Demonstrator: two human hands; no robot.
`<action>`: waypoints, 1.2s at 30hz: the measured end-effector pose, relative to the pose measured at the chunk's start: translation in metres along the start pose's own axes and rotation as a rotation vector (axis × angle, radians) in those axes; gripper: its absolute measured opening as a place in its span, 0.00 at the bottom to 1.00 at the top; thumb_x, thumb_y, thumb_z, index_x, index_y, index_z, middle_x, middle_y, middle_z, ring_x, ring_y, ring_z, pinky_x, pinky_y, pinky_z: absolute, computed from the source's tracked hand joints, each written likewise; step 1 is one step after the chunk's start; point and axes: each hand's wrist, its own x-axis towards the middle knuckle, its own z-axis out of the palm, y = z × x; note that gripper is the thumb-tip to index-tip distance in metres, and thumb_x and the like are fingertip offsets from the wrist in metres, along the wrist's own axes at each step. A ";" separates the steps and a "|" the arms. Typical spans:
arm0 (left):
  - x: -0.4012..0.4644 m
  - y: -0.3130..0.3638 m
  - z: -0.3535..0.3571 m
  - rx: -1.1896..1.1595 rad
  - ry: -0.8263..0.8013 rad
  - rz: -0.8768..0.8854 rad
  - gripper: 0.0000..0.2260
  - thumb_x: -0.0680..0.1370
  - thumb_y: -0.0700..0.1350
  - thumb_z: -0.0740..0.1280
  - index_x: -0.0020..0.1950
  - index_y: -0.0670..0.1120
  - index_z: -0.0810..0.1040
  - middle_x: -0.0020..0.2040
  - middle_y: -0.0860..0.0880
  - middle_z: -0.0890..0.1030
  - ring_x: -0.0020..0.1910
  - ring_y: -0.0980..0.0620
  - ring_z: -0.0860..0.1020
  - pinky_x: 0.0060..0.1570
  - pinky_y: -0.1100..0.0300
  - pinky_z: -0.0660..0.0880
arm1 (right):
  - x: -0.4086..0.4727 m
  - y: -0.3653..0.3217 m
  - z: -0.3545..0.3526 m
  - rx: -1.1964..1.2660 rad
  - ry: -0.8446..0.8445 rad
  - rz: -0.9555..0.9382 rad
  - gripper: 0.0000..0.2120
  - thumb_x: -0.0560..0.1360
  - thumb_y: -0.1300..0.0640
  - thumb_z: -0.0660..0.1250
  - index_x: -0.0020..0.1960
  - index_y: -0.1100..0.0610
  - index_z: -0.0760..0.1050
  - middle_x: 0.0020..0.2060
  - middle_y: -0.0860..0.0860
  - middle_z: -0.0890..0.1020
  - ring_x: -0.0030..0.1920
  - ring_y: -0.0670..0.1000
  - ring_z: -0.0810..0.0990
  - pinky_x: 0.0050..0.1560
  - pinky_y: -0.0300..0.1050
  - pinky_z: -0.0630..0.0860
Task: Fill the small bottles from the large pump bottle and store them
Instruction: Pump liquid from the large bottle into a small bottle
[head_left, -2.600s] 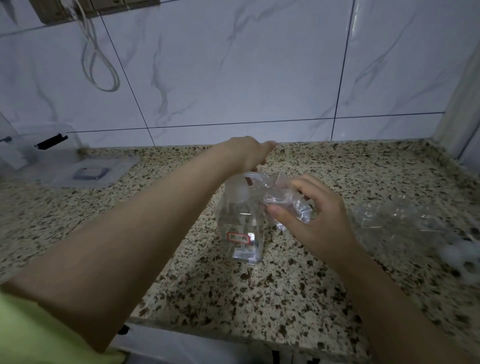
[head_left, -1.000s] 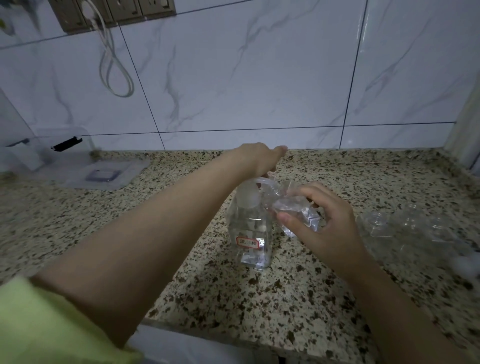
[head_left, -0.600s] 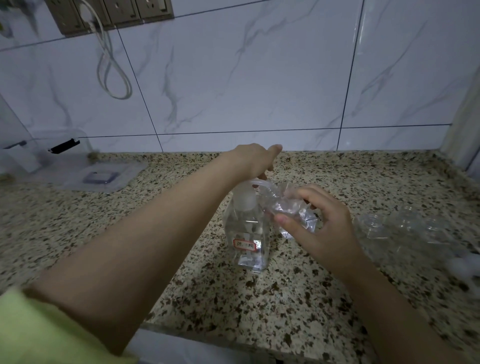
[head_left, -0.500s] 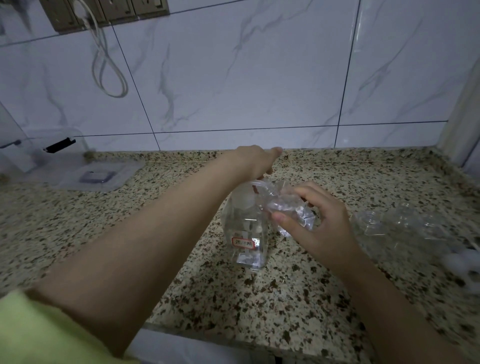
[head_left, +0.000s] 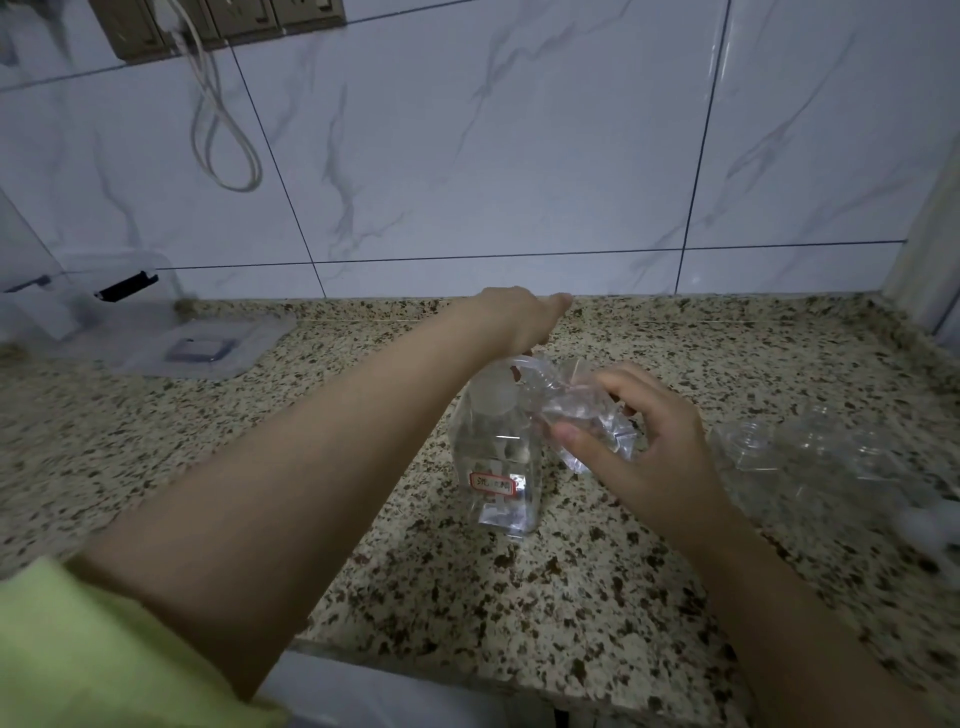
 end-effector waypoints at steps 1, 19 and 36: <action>0.000 0.000 0.000 0.009 0.004 -0.007 0.32 0.83 0.64 0.45 0.70 0.45 0.75 0.66 0.43 0.79 0.66 0.43 0.74 0.64 0.49 0.67 | 0.000 0.000 0.000 -0.004 0.005 -0.004 0.19 0.74 0.45 0.73 0.58 0.57 0.81 0.48 0.48 0.83 0.51 0.51 0.82 0.52 0.60 0.79; 0.003 -0.002 -0.003 0.000 0.014 -0.014 0.32 0.82 0.65 0.45 0.72 0.44 0.73 0.69 0.41 0.77 0.68 0.41 0.73 0.69 0.46 0.66 | 0.000 -0.005 0.000 0.048 0.015 0.023 0.18 0.74 0.46 0.72 0.59 0.55 0.81 0.49 0.48 0.83 0.51 0.49 0.82 0.54 0.46 0.79; 0.003 -0.002 -0.004 -0.026 0.004 -0.026 0.29 0.85 0.60 0.45 0.73 0.43 0.71 0.70 0.41 0.75 0.70 0.41 0.70 0.69 0.48 0.65 | -0.001 -0.002 0.000 0.041 -0.005 0.027 0.19 0.75 0.47 0.72 0.59 0.58 0.81 0.49 0.47 0.83 0.52 0.50 0.82 0.54 0.50 0.80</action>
